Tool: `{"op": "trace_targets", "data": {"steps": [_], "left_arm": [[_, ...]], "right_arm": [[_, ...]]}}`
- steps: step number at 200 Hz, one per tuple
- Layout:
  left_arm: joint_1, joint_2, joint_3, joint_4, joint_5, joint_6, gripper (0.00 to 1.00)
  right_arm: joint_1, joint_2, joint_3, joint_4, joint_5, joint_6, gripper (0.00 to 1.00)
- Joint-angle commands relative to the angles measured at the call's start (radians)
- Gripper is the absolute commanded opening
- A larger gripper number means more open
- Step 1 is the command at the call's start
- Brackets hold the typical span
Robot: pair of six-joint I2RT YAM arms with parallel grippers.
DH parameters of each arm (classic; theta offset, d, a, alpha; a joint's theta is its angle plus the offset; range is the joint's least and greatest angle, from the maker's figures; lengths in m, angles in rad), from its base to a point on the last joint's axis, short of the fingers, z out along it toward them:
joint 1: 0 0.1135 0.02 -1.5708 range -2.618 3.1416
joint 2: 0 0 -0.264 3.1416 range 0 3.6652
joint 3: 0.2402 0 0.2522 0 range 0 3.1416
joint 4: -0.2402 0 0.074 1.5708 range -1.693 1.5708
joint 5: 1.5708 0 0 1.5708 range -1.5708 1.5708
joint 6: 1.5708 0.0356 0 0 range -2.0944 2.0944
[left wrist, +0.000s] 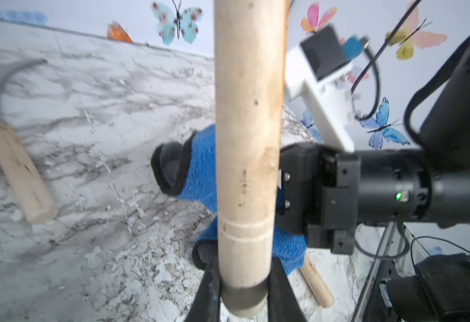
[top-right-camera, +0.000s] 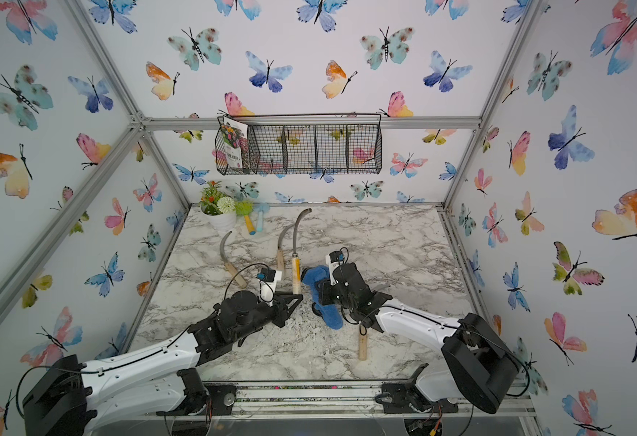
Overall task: Wipe small sickles with rags
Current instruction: Adjust the small sickle, then wipe the small sickle.
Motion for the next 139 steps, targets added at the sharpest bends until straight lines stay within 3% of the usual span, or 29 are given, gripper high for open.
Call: {"op": "trace_targets", "data": {"steps": [1,19,52,77,120,139], "left_arm": [[0.080,-0.029,0.010,0.073,-0.019,0.072,0.00],[0.136,-0.012,0.009,0.155,0.046,0.104,0.00],[0.138,0.093,0.002,0.324,0.028,0.201,0.00],[0.134,0.194,0.012,0.375,0.078,0.220,0.00],[0.133,0.216,-0.033,0.424,0.051,0.232,0.00],[0.131,0.196,-0.024,0.417,0.105,0.227,0.00]], "right_arm": [[0.005,0.032,-0.011,0.078,-0.106,-0.002,0.03],[0.015,0.057,-0.016,0.118,-0.171,-0.009,0.03],[0.020,0.121,-0.028,0.259,-0.306,-0.013,0.02],[0.020,0.184,-0.018,0.366,-0.371,0.001,0.02],[0.020,0.178,-0.031,0.456,-0.345,0.006,0.03],[0.020,0.160,-0.048,0.486,-0.336,0.014,0.03]]}}
